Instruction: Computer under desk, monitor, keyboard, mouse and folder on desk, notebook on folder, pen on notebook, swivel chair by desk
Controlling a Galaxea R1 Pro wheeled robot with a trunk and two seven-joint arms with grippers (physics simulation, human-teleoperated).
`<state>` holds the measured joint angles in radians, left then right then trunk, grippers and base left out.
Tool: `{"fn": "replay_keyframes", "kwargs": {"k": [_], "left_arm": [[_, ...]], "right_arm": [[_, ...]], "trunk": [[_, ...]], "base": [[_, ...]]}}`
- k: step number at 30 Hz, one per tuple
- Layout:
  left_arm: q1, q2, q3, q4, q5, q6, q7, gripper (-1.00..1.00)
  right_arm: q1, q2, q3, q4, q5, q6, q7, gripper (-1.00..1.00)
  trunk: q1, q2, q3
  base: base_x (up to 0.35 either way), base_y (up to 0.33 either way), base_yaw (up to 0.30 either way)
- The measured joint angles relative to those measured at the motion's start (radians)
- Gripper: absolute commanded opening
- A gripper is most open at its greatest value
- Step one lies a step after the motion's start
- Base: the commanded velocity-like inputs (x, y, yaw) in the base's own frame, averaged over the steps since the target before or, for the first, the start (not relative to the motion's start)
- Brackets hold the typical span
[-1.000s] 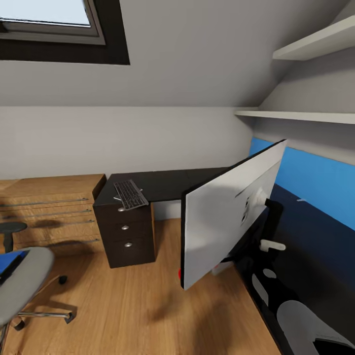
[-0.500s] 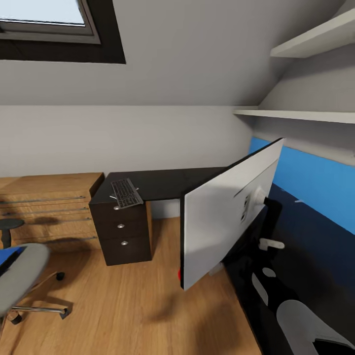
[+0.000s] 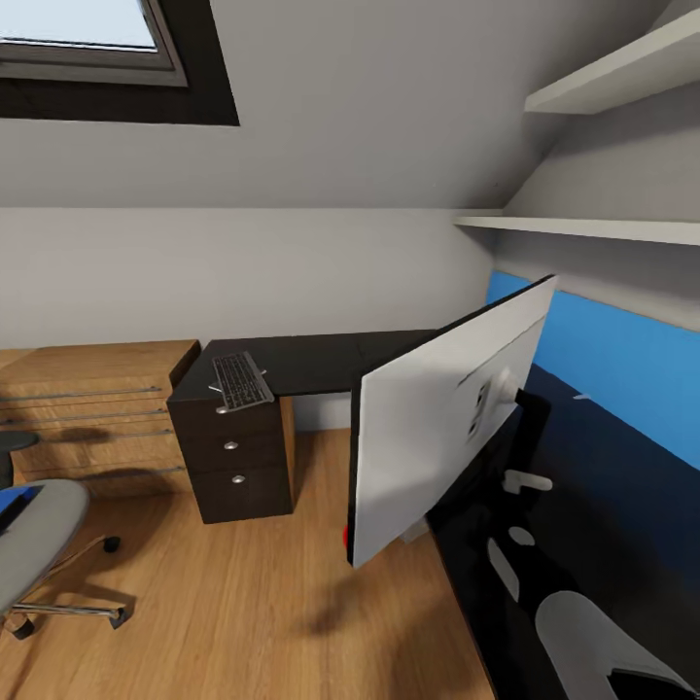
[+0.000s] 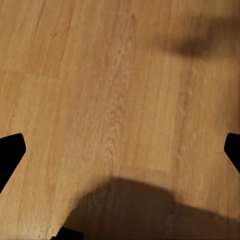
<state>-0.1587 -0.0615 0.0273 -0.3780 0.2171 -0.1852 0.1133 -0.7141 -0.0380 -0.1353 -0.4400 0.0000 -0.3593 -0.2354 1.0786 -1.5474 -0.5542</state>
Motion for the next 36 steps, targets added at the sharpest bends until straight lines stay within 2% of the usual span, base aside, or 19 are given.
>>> {"fn": "replay_keyframes", "kwargs": {"k": [1,2,6,7,20,31,36], "left_arm": [[0.0,0.0,0.0,0.0,0.0,0.0,0.0,1.0],[0.0,0.001,-0.001,0.0,0.0,0.0,0.0,1.0],[0.0,0.005,-0.002,0.0,0.0,-0.001,-0.001,1.0],[0.0,0.006,-0.002,0.0,0.0,-0.001,-0.001,1.0],[0.0,0.007,-0.002,0.001,0.0,-0.001,0.0,1.0],[0.0,0.007,-0.002,0.0,0.0,-0.001,0.0,1.0],[0.0,0.007,-0.002,0.0,0.0,-0.001,0.0,1.0]], "right_arm": [[0.0,0.005,0.002,-0.003,-0.011,0.002,-0.001,-1.0],[0.0,0.01,-0.004,-0.005,0.001,0.007,0.0,-1.0],[0.0,0.023,0.002,-0.007,-0.001,0.006,0.001,-1.0],[0.0,0.024,0.0,-0.008,0.01,0.008,0.001,-1.0],[0.0,0.024,0.006,-0.005,0.043,0.013,0.002,-1.0],[0.0,0.024,-0.02,-0.001,0.073,0.009,0.003,-1.0],[0.0,0.024,-0.024,-0.005,0.07,0.011,0.002,-1.0]], "trunk": [[0.0,0.0,0.0],[0.0,0.0,0.0],[0.0,0.0,0.0],[0.0,0.0,0.0],[0.0,0.0,0.0],[0.0,0.0,0.0],[0.0,0.0,0.0]], "base": [[0.0,0.0,0.0],[0.0,0.0,0.0],[0.0,0.0,0.0],[0.0,0.0,0.0],[-0.023,0.0,0.0],[-0.092,0.0,0.0],[-0.096,0.0,0.0]]}}
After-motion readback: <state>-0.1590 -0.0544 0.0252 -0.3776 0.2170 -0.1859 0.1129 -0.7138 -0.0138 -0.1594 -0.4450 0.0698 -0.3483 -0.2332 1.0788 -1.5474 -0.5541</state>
